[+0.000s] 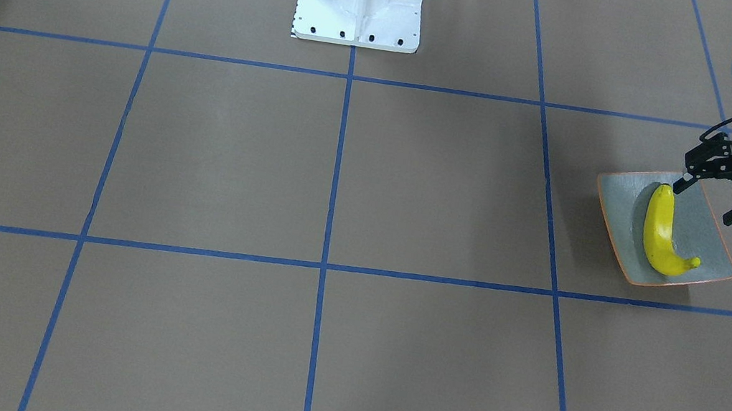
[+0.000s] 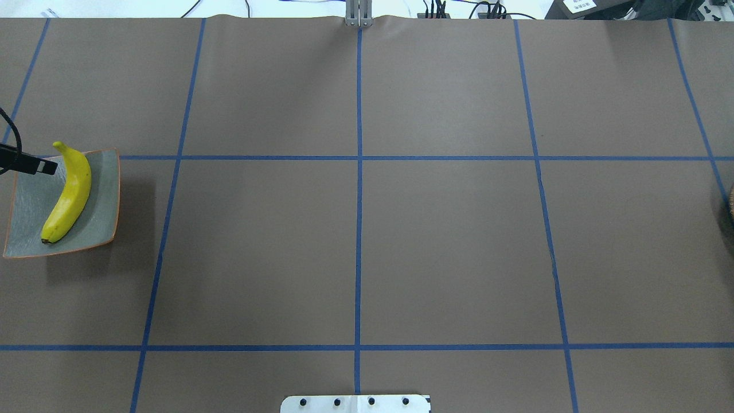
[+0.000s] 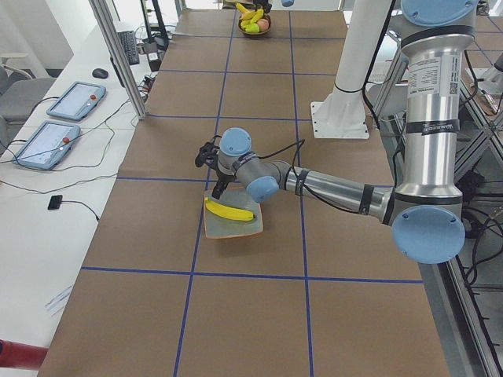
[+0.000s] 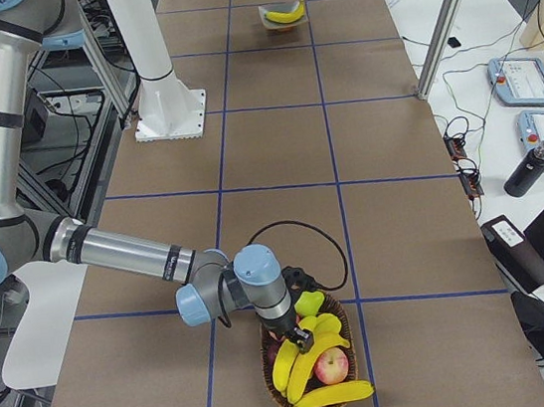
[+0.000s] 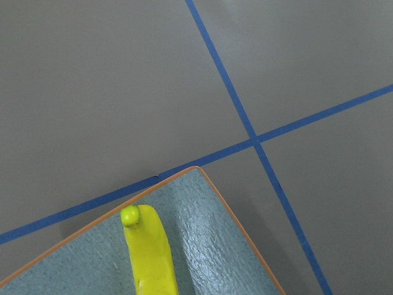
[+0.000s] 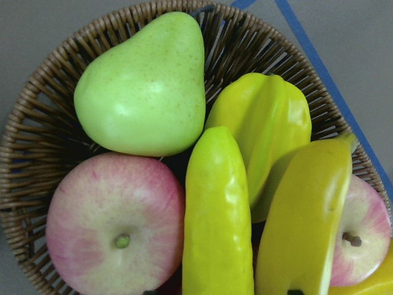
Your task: Transfer all bananas from basket to plate
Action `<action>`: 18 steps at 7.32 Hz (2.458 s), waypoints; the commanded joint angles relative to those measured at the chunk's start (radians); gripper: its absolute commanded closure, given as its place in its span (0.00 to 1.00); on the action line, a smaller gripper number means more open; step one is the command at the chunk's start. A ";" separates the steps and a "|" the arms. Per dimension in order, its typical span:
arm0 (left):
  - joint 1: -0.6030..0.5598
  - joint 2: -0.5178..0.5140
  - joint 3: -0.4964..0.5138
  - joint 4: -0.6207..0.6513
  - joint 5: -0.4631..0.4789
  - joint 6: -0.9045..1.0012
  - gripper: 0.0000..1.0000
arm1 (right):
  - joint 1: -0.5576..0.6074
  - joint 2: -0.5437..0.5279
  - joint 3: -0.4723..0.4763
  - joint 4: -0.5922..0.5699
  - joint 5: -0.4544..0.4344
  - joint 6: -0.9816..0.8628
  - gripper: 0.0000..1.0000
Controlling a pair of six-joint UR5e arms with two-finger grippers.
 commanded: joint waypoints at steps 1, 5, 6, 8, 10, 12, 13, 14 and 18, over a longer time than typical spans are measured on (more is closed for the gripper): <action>0.001 -0.002 0.004 0.000 0.000 0.001 0.00 | 0.000 0.004 0.001 0.000 -0.002 0.001 0.48; 0.001 -0.002 0.012 -0.002 -0.001 0.001 0.00 | -0.002 0.009 0.003 -0.001 -0.004 0.003 0.70; 0.001 -0.002 0.012 -0.002 -0.001 0.001 0.00 | -0.002 0.010 0.012 -0.001 -0.002 0.003 0.89; 0.001 -0.002 0.012 -0.002 -0.001 -0.001 0.00 | 0.003 0.007 0.035 -0.005 0.010 0.006 1.00; 0.001 -0.003 0.016 -0.002 -0.001 -0.001 0.00 | 0.036 0.003 0.122 -0.117 0.027 0.006 1.00; 0.001 -0.011 0.018 -0.002 -0.001 -0.004 0.00 | 0.073 0.007 0.294 -0.353 0.027 0.004 1.00; 0.001 -0.011 0.018 -0.002 -0.003 -0.004 0.00 | 0.073 0.030 0.349 -0.445 0.035 0.021 1.00; 0.001 -0.011 0.018 -0.002 -0.003 -0.005 0.00 | 0.073 0.095 0.360 -0.530 0.065 0.048 1.00; 0.001 -0.037 0.016 -0.002 -0.003 -0.014 0.00 | 0.060 0.341 0.339 -0.591 0.165 0.561 1.00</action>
